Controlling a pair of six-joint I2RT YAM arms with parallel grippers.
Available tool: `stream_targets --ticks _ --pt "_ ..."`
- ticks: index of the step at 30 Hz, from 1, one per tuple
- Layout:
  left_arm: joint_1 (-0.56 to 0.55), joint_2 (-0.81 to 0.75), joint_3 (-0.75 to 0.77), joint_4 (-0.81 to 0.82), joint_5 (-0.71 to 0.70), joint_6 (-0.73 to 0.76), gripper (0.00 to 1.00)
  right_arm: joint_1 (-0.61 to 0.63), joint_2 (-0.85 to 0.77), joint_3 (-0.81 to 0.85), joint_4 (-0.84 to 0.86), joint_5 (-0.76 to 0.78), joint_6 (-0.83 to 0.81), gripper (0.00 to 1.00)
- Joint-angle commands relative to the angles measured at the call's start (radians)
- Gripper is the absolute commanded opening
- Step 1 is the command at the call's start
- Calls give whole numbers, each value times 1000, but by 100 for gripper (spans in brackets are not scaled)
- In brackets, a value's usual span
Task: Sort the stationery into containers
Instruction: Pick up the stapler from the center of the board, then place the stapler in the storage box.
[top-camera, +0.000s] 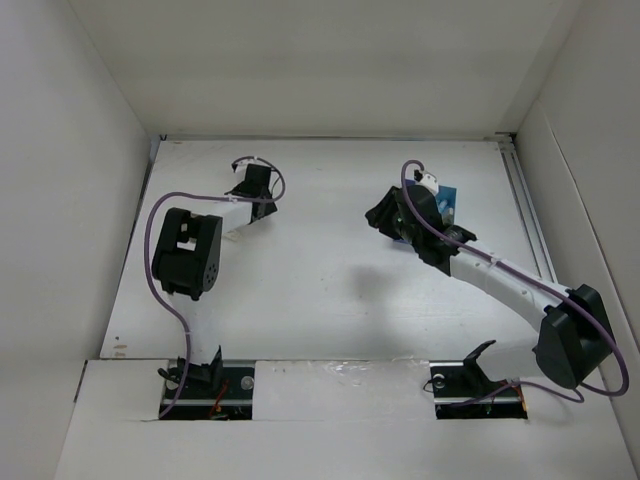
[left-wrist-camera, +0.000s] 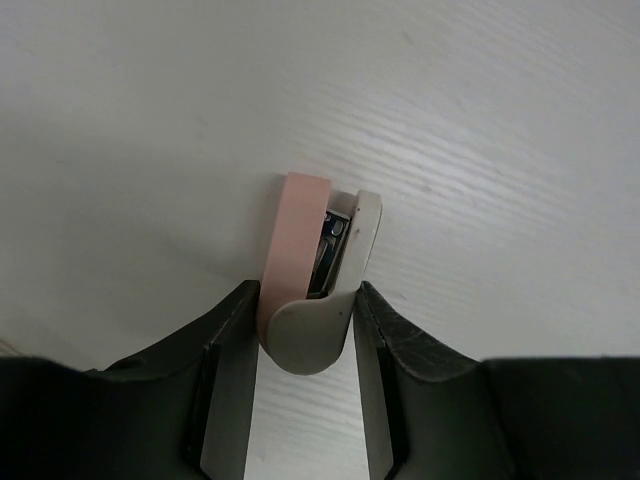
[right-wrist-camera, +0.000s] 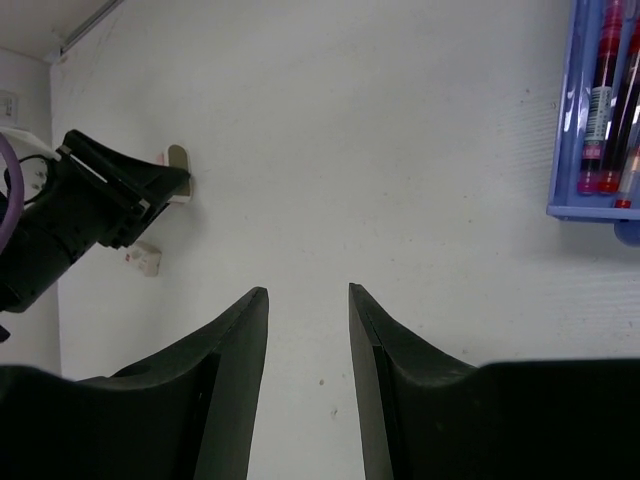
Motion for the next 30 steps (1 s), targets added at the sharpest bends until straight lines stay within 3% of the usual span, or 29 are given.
stream_targets --ticks 1,6,13,18,24,30 --pt "-96 -103 -49 42 59 17 0 -1 -28 4 40 36 -1 44" --pt "-203 -195 -75 95 120 8 0 -12 -97 -14 31 115 22 51" --pt "-406 -231 0 182 189 -10 0 -59 -374 -68 -20 243 80 70" --pt "-478 -147 92 274 280 -23 0 -91 -562 -119 -20 292 109 77" --pt "-513 -33 212 374 481 -104 0 -113 -740 -192 -17 332 132 79" --pt "-596 114 400 377 498 -104 0 -131 -741 -201 -5 292 132 80"
